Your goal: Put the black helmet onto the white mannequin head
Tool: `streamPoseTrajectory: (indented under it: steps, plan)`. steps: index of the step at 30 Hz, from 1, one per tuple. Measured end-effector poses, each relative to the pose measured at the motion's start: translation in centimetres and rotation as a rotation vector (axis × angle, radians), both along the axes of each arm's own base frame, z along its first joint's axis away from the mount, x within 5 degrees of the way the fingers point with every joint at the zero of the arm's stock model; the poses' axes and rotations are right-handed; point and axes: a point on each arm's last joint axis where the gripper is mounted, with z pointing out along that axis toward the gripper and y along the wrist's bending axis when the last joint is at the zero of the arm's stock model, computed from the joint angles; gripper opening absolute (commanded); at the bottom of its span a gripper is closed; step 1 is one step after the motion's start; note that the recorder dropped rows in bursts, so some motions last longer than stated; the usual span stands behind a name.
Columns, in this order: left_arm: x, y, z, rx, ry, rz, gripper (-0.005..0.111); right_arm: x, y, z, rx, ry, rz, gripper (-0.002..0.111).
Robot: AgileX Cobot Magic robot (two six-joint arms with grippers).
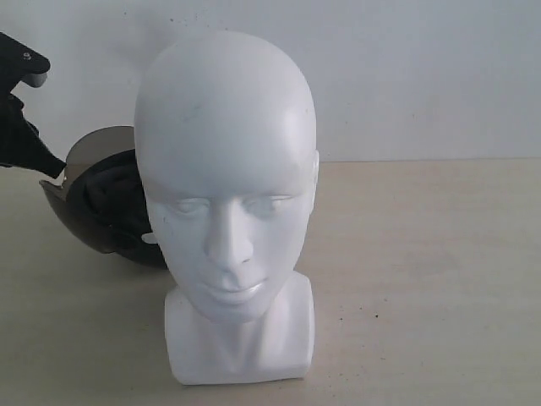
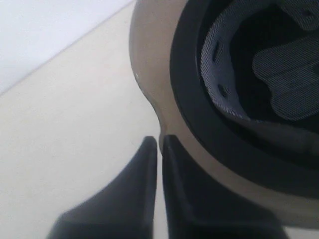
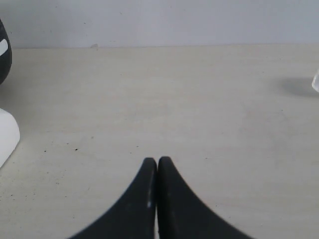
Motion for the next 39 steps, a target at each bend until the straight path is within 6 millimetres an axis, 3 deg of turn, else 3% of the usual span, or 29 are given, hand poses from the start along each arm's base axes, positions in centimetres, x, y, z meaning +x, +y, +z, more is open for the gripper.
streamPoseTrajectory:
  steps: [5,16,29,34,39]
  plan:
    - [1.0,-0.1,-0.4,0.005,-0.063,-0.014,0.004,0.0,0.0,0.0,0.0,0.0,0.0,0.0]
    - [2.1,-0.1,-3.9,0.019,0.026,-0.019,0.004,0.0,0.0,0.0,0.0,0.0,0.0,0.0]
    - [0.8,0.0,-4.9,0.01,0.202,0.017,0.004,0.0,0.0,0.0,0.0,0.0,0.0,0.0]
    - [0.1,-0.1,-3.5,-0.021,0.193,0.031,0.004,0.0,0.0,0.0,0.0,0.0,0.0,0.0]
    - [0.2,-0.2,-3.4,-0.037,0.182,0.035,0.004,0.0,0.0,0.0,0.0,0.0,0.0,0.0]
